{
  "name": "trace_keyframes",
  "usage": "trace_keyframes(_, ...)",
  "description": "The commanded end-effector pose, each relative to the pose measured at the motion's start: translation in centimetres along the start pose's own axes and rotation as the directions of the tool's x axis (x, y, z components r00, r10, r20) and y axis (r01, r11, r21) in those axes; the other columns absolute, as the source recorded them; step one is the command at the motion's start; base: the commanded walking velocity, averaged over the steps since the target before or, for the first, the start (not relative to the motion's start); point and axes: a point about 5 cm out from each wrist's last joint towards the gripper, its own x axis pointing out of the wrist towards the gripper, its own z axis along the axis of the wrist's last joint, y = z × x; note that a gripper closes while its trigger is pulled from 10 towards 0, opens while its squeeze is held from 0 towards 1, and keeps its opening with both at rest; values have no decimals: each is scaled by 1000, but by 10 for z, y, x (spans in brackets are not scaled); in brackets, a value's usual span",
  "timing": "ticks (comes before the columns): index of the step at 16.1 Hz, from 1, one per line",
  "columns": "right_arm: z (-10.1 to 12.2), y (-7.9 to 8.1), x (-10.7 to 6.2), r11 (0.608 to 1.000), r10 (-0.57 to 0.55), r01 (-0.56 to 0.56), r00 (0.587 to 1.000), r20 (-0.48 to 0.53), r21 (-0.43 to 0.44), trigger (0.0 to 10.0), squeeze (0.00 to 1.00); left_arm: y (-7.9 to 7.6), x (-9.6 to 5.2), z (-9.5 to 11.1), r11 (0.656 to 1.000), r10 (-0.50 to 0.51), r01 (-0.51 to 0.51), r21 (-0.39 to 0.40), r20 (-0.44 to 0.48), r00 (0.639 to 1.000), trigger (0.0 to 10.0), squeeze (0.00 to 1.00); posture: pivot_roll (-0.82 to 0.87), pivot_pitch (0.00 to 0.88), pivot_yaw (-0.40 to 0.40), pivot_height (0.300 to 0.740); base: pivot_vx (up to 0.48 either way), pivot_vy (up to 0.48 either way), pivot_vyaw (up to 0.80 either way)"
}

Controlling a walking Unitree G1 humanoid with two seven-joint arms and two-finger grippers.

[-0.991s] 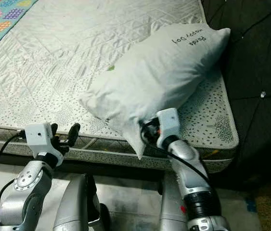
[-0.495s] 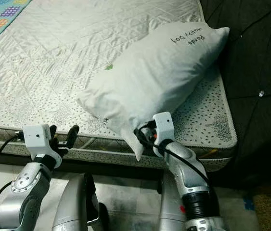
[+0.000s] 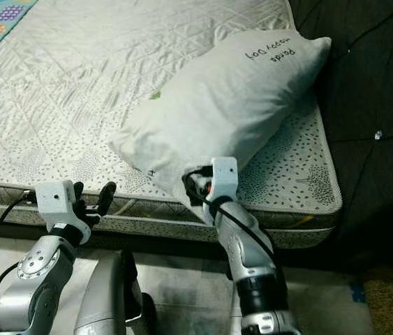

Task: Clean up the room

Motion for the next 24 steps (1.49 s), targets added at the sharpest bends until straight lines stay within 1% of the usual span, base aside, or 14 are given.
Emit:
trace_keyframes(1,2,2,3,1000,-24,23,999,22,21,10000,0,3,-2,3,1000,6,-6,0,8,1000,10000,0,-64,202,85,556,0,0,0)
trace_keyframes(2,4,-2,7,997,-70,69,997,40,38,7922,0,2,-2,3,1000,9,-9,-1,11,1000,10000,0,-63,200,84,556,0,0,0)
trace_keyframes(3,6,-3,10,995,-96,94,994,53,43,4078,0,2,-2,3,1000,11,-11,-1,13,1000,10000,0,-63,198,84,556,0,0,0)
trace_keyframes(4,10,-6,14,989,-136,132,987,79,63,0,0,2,-1,4,1000,14,-14,-1,18,1000,10000,0,-63,198,84,556,0,0,0)
trace_keyframes(7,19,-2,21,987,-149,142,982,116,70,0,0,3,0,6,1000,17,-17,0,26,1000,10000,0,-55,187,82,556,0,0,0)
trace_keyframes(9,21,-1,22,988,-145,136,981,129,72,0,0,4,0,6,1000,20,-20,1,30,999,10000,0,-53,184,79,556,0,0,0)
trace_keyframes(17,18,-13,24,979,-195,184,969,150,83,0,0,4,2,8,1000,23,-23,-1,35,999,10000,0,-57,190,82,556,0,0,0)
trace_keyframes(19,15,-13,25,980,-188,177,973,136,85,0,0,4,1,6,1000,24,-24,-3,33,999,10000,0,-58,194,81,556,0,0,0)
trace_keyframes(21,15,-14,26,986,-162,155,978,130,58,0,0,2,1,6,1000,24,-24,-6,32,999,10000,0,-59,195,78,556,0,0,0)
trace_keyframes(22,17,-18,26,986,-168,162,977,135,48,0,0,2,0,6,1000,26,-26,-7,33,999,10000,0,-59,195,78,556,0,0,0)
trace_keyframes(23,22,-25,25,984,-177,173,971,160,39,0,0,3,1,6,1000,29,-29,-7,34,999,10000,0,-59,195,75,556,0,0,0)
trace_keyframes(24,35,-43,24,976,-213,218,956,203,-1,0,0,4,0,6,999,32,-32,-6,36,999,10000,0,-59,195,75,556,0,0,0)
